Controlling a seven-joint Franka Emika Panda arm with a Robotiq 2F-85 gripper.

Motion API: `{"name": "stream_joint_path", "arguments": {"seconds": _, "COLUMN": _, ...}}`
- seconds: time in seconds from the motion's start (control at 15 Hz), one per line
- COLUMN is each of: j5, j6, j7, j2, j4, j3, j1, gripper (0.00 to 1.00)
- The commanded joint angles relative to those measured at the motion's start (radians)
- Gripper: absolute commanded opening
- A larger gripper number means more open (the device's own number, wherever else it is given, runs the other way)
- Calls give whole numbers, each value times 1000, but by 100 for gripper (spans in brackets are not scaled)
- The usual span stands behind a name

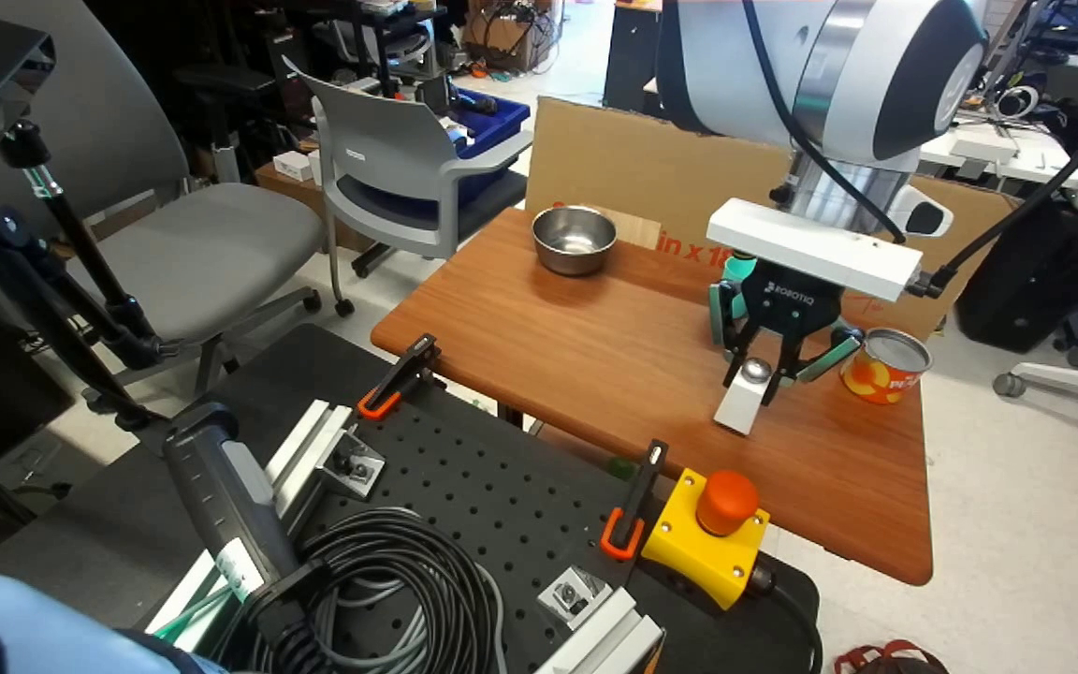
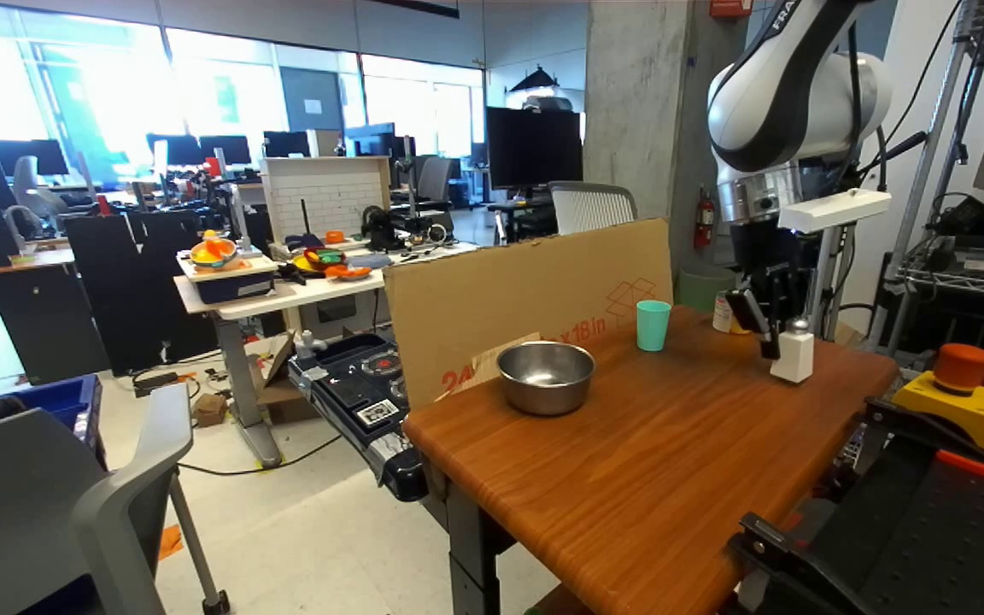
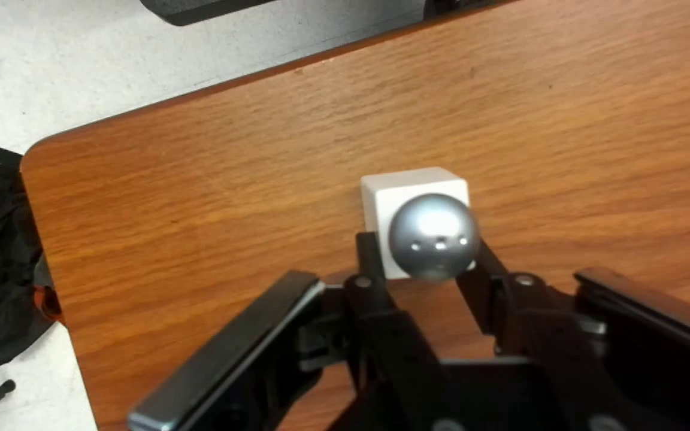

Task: Move the saltshaker to the left

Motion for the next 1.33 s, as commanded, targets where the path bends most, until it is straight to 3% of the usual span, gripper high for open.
{"name": "stream_joint_path", "arguments": {"seconds": 0.0, "j5": -2, "j6": -49, "j7": -8, "j2": -50, "j4": -2, "j3": 26, "j1": -13, "gripper": 12}}
{"name": "stream_joint_path", "arguments": {"seconds": 0.73, "j5": 61, "j6": 113, "j7": -122, "j2": -165, "j4": -176, "j3": 212, "j1": 48, "gripper": 12}}
{"name": "stream_joint_path", "arguments": {"seconds": 1.0, "j5": 58, "j6": 183, "j7": -145, "j2": -155, "j4": -209, "j3": 244, "j1": 71, "gripper": 12}}
{"name": "stream_joint_path", "arguments": {"seconds": 1.27, "j5": 44, "j6": 172, "j7": -183, "j2": -137, "j4": -190, "j3": 248, "j1": 71, "gripper": 12}}
